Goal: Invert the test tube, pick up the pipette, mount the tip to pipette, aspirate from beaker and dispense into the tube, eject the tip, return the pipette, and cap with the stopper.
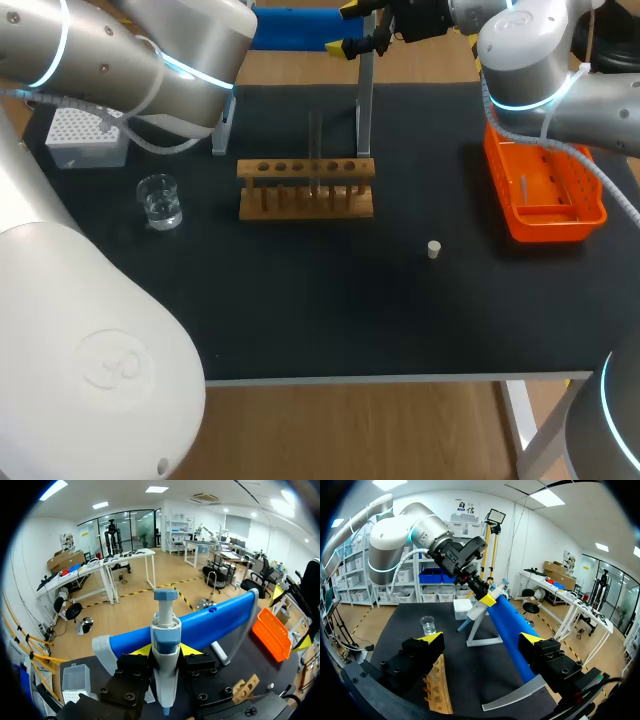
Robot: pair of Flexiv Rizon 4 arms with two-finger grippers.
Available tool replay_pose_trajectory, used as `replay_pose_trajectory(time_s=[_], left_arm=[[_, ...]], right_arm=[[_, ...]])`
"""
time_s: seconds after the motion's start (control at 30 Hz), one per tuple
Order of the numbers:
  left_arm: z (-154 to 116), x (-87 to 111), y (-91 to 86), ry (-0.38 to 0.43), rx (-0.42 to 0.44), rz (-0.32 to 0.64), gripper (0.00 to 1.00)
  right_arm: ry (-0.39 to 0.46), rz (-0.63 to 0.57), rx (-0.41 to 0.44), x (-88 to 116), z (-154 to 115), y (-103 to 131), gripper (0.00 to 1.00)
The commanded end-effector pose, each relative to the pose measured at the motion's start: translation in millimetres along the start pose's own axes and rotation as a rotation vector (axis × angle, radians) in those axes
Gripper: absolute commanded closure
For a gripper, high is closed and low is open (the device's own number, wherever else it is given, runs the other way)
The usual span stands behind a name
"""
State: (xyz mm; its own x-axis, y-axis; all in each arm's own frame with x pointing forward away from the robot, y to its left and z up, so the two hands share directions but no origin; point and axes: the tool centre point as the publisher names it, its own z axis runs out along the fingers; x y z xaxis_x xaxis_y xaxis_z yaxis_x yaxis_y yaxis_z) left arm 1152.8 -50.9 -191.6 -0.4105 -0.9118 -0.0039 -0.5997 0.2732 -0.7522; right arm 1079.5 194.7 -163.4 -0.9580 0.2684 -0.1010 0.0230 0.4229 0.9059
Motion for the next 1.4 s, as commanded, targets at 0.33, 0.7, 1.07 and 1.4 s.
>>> replay_pose_trajectory(time_s=[0.33, 0.7, 1.07, 1.4], left_arm=[[3.2, -2.2, -0.9, 0.000, -0.070, -0.004, 1.00], [7.8, 1.2, -3.3, -0.005, -0.091, -0.002, 0.00], [7.6, 3.9, -1.7, -0.006, -0.096, -0.014, 0.00], [-6.6, 12.6, -2.5, -0.007, -0.082, -0.016, 0.00]], right_arm=[[0.002, 0.000, 0.003, -0.4, -0.6, 0.5, 0.00], [0.002, 0.000, 0.003, -0.4, -0.6, 0.5, 0.00], [0.002, 0.000, 0.003, -0.4, -0.6, 0.5, 0.00], [0.002, 0.000, 0.003, -0.4, -0.6, 0.5, 0.00]])
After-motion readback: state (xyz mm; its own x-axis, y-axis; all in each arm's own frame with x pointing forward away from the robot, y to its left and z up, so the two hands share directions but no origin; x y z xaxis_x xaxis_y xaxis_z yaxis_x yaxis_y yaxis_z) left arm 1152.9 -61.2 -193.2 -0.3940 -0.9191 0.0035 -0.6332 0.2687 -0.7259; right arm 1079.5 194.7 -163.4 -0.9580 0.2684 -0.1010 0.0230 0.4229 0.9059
